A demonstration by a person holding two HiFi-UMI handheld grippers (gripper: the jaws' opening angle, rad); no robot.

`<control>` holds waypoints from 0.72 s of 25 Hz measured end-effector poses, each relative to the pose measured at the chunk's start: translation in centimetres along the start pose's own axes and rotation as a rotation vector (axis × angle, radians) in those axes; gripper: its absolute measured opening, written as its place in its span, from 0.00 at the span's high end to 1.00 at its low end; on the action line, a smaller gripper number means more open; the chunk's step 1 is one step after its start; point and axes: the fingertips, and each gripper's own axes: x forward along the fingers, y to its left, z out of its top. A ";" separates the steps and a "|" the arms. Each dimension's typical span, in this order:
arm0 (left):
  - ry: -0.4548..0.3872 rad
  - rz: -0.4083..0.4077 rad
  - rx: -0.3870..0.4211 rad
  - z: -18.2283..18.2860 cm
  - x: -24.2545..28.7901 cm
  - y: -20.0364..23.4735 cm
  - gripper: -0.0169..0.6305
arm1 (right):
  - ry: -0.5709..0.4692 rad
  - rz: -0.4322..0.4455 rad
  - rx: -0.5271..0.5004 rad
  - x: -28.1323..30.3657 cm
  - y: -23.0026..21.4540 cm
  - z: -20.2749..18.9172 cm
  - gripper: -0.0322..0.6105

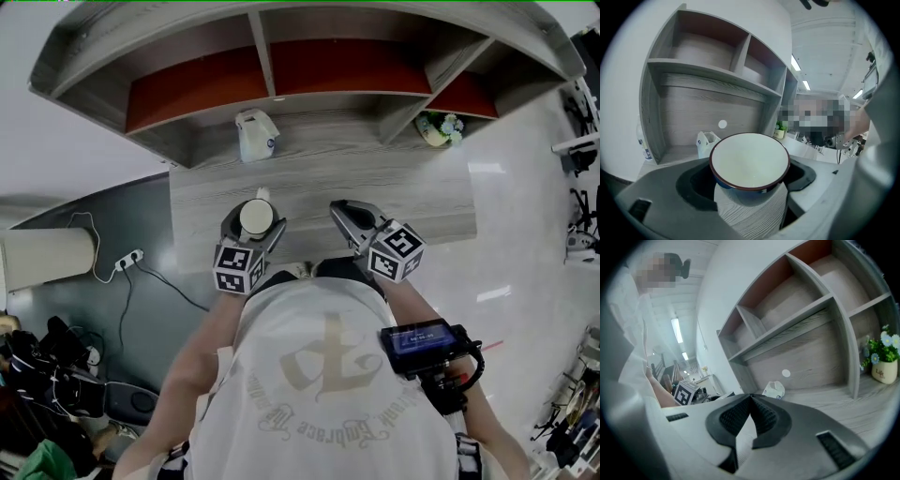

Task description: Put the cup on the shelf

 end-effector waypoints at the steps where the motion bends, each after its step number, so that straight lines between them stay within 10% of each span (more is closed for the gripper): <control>1: -0.007 -0.002 -0.004 0.3 -0.2 0.0 0.34 | 0.002 0.002 0.000 0.1 0.1 0.0 0.94; 18: -0.148 0.001 -0.021 6.7 -5.3 0.8 0.34 | -0.012 0.069 -0.023 3.0 2.6 1.7 0.94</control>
